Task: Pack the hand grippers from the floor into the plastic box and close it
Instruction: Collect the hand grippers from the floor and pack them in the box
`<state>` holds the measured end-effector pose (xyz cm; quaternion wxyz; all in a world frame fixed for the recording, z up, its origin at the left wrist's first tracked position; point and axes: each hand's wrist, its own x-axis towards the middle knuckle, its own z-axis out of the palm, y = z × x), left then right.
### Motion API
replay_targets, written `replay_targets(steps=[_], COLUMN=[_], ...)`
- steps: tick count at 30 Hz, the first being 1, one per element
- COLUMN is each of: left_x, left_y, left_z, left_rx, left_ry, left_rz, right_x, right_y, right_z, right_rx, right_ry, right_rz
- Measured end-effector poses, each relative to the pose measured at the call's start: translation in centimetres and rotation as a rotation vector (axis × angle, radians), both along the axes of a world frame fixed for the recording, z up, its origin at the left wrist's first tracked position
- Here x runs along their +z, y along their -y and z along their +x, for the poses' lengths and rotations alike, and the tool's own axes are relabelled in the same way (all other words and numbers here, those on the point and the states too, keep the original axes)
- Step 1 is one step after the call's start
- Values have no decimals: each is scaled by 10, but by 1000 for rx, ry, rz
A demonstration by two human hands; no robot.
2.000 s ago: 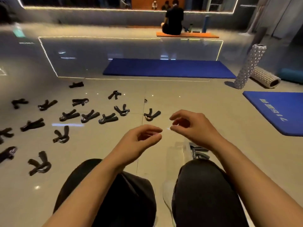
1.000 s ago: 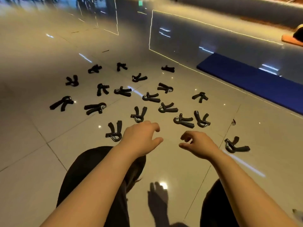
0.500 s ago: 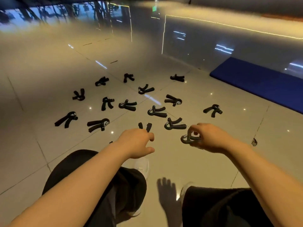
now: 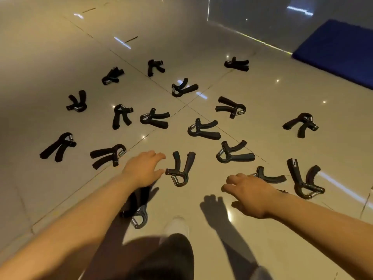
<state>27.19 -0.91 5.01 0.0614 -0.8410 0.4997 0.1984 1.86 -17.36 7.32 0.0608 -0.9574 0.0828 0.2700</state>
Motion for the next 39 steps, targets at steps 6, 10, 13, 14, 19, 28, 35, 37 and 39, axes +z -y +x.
replay_targets(steps=[6, 10, 13, 14, 19, 28, 35, 37, 39], left_x=[-119, -152, -162, -163, -167, -176, -172, -177, -180], left_y=[-50, -56, -61, -64, -63, -33, -29, -29, -31], left_z=[13, 8, 4, 6, 3, -18, -36, -43, -48], left_rx=[644, 823, 724, 736, 750, 565, 321, 219, 195], left_ry=[-41, -61, -39, -36, -94, -248, -333, -362, -375], left_rz=[31, -49, -119, -148, -231, -293, -327, -254, -204], right_x=[-111, -161, -177, -180, -196, -201, -202, -201, -203], right_y=[20, 23, 24, 23, 19, 1, 1, 14, 29], right_z=[39, 84, 123, 133, 156, 98, 73, 69, 65], right_rx=[4, -105, -7, 23, 96, 145, 134, 152, 156], right_ry=[-93, 109, 239, 235, 250, 323, 494, 491, 444], right_rz=[108, 104, 71, 67, -17, 46, 35, 41, 42])
